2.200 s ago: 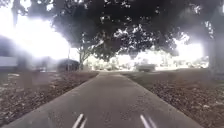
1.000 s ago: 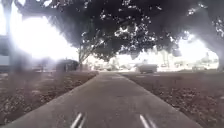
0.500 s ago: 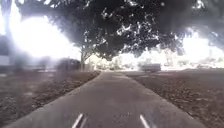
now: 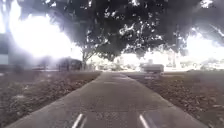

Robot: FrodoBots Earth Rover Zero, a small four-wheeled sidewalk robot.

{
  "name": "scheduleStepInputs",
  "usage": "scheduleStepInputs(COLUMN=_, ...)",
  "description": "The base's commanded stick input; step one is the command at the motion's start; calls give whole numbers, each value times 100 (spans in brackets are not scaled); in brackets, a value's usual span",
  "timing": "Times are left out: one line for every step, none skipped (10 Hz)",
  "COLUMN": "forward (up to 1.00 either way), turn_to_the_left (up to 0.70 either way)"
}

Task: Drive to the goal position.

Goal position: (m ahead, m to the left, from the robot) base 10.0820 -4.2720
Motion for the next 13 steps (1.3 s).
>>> scheduleStepInputs(forward=70, turn_to_the_left=0)
scheduleStepInputs(forward=70, turn_to_the_left=0)
scheduleStepInputs(forward=70, turn_to_the_left=0)
scheduleStepInputs(forward=70, turn_to_the_left=0)
scheduleStepInputs(forward=70, turn_to_the_left=0)
scheduleStepInputs(forward=70, turn_to_the_left=0)
scheduleStepInputs(forward=70, turn_to_the_left=0)
scheduleStepInputs(forward=70, turn_to_the_left=0)
scheduleStepInputs(forward=70, turn_to_the_left=0)
scheduleStepInputs(forward=70, turn_to_the_left=0)
scheduleStepInputs(forward=70, turn_to_the_left=0)
scheduleStepInputs(forward=70, turn_to_the_left=0)
scheduleStepInputs(forward=70, turn_to_the_left=0)
